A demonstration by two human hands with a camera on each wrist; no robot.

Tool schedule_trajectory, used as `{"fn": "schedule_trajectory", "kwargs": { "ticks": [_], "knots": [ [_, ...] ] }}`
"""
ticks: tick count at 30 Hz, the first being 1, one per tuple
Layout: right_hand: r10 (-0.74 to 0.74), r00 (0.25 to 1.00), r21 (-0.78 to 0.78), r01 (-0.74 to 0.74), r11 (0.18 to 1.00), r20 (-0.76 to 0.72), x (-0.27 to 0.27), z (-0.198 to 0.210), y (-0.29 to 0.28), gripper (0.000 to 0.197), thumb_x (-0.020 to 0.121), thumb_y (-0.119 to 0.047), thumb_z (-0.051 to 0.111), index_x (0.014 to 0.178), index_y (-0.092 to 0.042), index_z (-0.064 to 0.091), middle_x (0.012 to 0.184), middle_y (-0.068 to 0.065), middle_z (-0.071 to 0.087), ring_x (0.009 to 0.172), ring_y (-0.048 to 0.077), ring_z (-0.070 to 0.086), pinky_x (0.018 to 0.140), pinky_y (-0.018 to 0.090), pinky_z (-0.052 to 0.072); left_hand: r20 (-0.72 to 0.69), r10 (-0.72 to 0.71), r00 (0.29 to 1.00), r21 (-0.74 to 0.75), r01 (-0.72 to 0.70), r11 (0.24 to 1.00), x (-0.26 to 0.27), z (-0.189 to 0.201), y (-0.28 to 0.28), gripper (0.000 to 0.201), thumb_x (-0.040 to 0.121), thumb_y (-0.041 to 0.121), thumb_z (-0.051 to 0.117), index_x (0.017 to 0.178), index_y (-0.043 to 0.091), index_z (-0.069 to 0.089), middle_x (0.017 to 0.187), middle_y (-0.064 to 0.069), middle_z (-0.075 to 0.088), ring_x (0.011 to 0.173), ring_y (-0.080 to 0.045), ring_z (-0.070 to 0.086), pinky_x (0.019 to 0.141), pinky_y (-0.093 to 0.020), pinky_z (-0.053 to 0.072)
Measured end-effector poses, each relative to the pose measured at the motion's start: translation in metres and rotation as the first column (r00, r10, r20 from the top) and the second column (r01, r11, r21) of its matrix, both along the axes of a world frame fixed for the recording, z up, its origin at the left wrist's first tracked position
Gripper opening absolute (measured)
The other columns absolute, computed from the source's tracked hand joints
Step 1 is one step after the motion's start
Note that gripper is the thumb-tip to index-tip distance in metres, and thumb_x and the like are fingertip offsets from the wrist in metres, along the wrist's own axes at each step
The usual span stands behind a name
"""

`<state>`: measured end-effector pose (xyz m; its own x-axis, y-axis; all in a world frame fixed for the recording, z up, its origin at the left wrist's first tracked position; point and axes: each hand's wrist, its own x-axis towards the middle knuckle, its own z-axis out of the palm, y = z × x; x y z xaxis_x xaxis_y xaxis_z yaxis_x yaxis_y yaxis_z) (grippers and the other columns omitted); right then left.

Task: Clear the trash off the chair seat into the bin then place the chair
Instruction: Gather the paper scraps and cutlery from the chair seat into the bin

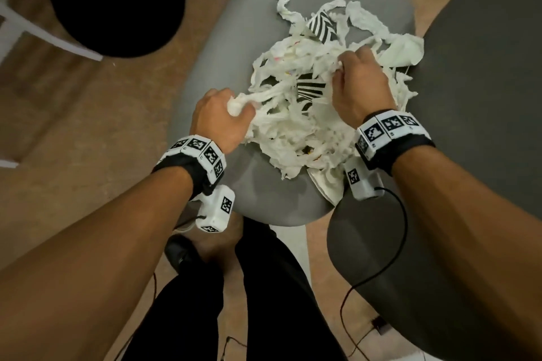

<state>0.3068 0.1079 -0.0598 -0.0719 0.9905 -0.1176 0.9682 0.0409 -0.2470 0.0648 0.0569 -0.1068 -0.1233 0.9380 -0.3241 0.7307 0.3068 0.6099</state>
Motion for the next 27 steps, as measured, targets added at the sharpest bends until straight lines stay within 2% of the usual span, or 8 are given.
{"fn": "schedule_trajectory", "kwargs": {
  "ticks": [3,7,11,14,17,19,24,27],
  "knots": [
    [0.056,0.997,0.073,-0.052,0.996,-0.060,-0.019,0.018,-0.010,0.021,0.097,-0.017,0.039,0.105,-0.004,0.053,0.107,0.015,0.048,0.073,0.025,0.045,0.064,0.032,0.040,0.045,0.063,0.997,-0.014,-0.062,0.998,-0.019,0.004,-0.011,0.021,0.083,0.028,0.063,0.090,0.008,0.060,0.102,-0.006,0.048,0.081,-0.028,0.056,0.076,-0.030,0.047],
    [0.128,0.984,0.156,-0.108,0.982,-0.127,-0.054,0.033,-0.030,0.018,0.096,-0.015,0.039,0.102,-0.002,0.050,0.106,0.017,0.047,0.069,0.023,0.040,0.059,0.030,0.031,0.086,0.186,0.979,-0.039,-0.184,0.982,-0.048,0.013,-0.022,0.015,0.078,0.014,0.060,0.088,0.002,0.059,0.093,-0.013,0.063,0.078,-0.027,0.059,0.071,-0.037,0.052],
    [0.222,0.948,0.210,-0.174,0.962,-0.229,-0.099,0.039,-0.051,0.017,0.096,-0.011,0.040,0.100,0.002,0.049,0.104,0.019,0.046,0.071,0.023,0.041,0.061,0.031,0.035,0.134,0.265,0.955,-0.081,-0.256,0.963,-0.075,0.017,-0.041,0.024,0.084,0.010,0.057,0.108,0.009,0.056,0.096,-0.001,0.064,0.083,-0.021,0.058,0.072,-0.024,0.041],
    [0.262,0.901,0.209,-0.199,0.958,-0.346,-0.139,0.034,-0.070,0.017,0.096,-0.007,0.040,0.101,0.004,0.052,0.103,0.019,0.047,0.082,0.021,0.043,0.071,0.028,0.039,0.147,0.288,0.946,-0.064,-0.281,0.957,-0.096,0.014,-0.062,0.024,0.085,0.008,0.055,0.108,0.012,0.062,0.095,0.001,0.065,0.083,-0.019,0.058,0.073,-0.022,0.042],
    [0.261,0.852,0.151,-0.216,0.965,-0.453,-0.183,0.020,-0.095,0.012,0.097,-0.005,0.044,0.100,0.005,0.051,0.100,0.016,0.047,0.080,0.015,0.041,0.071,0.023,0.035,0.148,0.355,0.923,-0.078,-0.347,0.935,-0.123,0.004,-0.088,0.019,0.086,0.009,0.054,0.098,0.013,0.068,0.092,0.000,0.069,0.082,-0.019,0.060,0.073,-0.023,0.044],
    [0.253,0.823,0.095,-0.238,0.967,-0.509,-0.214,0.007,-0.115,0.013,0.098,-0.008,0.044,0.100,0.003,0.051,0.099,0.015,0.048,0.079,0.015,0.042,0.069,0.025,0.034,0.129,0.404,0.906,-0.102,-0.393,0.914,-0.144,-0.008,-0.106,0.017,0.088,0.011,0.053,0.098,0.010,0.068,0.090,-0.001,0.069,0.081,-0.021,0.060,0.071,-0.024,0.044],
    [0.278,0.815,-0.062,-0.357,0.932,-0.509,-0.272,-0.041,-0.164,0.016,0.097,-0.015,0.047,0.105,-0.004,0.055,0.104,0.010,0.051,0.084,0.023,0.052,0.072,0.027,0.037,0.093,0.528,0.844,-0.157,-0.511,0.845,-0.189,-0.058,-0.156,0.019,0.092,0.019,0.051,0.095,0.007,0.066,0.088,-0.004,0.069,0.081,-0.025,0.062,0.068,-0.028,0.044],
    [0.276,0.822,-0.150,-0.395,0.906,-0.498,-0.291,-0.082,-0.189,0.019,0.096,-0.014,0.050,0.111,-0.008,0.059,0.112,0.010,0.052,0.094,0.024,0.056,0.083,0.031,0.045,0.127,0.609,0.783,-0.234,-0.573,0.785,-0.201,-0.098,-0.179,0.021,0.090,0.021,0.052,0.097,0.006,0.066,0.090,-0.005,0.070,0.085,-0.026,0.066,0.070,-0.029,0.048]
  ]
}}
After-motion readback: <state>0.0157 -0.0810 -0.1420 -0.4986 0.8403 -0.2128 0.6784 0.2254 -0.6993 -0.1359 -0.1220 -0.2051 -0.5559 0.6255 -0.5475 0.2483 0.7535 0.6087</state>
